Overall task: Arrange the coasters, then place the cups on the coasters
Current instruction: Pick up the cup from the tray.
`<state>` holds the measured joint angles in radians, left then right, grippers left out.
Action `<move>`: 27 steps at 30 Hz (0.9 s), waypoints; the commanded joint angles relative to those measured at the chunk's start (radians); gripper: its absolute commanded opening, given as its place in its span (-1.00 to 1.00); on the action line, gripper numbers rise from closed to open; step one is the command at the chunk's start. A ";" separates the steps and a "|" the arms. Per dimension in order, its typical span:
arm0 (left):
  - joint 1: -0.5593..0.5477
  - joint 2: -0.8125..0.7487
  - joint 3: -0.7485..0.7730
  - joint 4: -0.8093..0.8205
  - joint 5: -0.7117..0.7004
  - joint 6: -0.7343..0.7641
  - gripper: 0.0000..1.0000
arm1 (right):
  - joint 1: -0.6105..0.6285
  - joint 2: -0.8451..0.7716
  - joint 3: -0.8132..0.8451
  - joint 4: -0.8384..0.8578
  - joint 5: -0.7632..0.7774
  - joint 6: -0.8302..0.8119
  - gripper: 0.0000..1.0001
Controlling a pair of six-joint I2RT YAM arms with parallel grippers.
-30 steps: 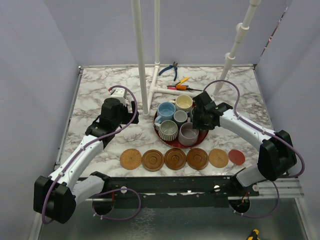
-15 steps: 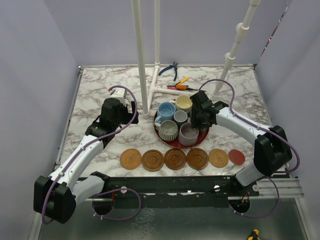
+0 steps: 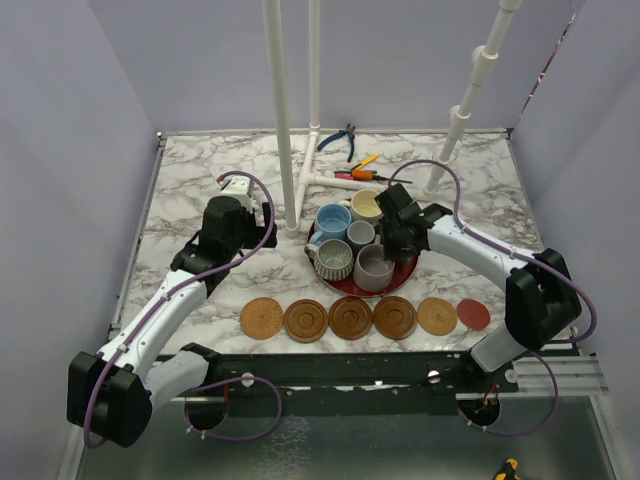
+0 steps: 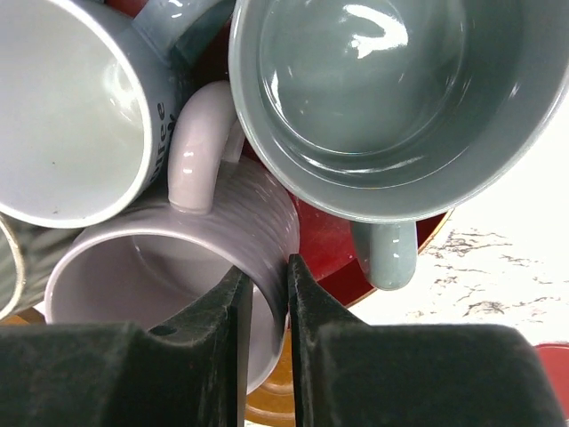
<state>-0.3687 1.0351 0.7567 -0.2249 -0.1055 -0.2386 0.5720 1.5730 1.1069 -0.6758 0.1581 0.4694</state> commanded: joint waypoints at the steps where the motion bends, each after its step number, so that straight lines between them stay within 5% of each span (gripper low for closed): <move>1: -0.003 0.003 -0.001 -0.005 -0.001 0.012 0.98 | 0.011 -0.008 0.008 -0.005 0.033 -0.022 -0.68; 7: -0.003 -0.007 -0.002 -0.005 0.012 0.015 0.98 | 0.017 -0.052 0.025 -0.003 0.034 -0.059 -0.98; 27: -0.003 -0.032 -0.007 -0.002 0.016 0.007 0.98 | 0.045 -0.242 -0.015 0.045 0.084 -0.140 -0.99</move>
<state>-0.3687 1.0191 0.7567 -0.2253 -0.1040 -0.2382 0.6033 1.3575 1.1042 -0.6914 0.2153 0.3386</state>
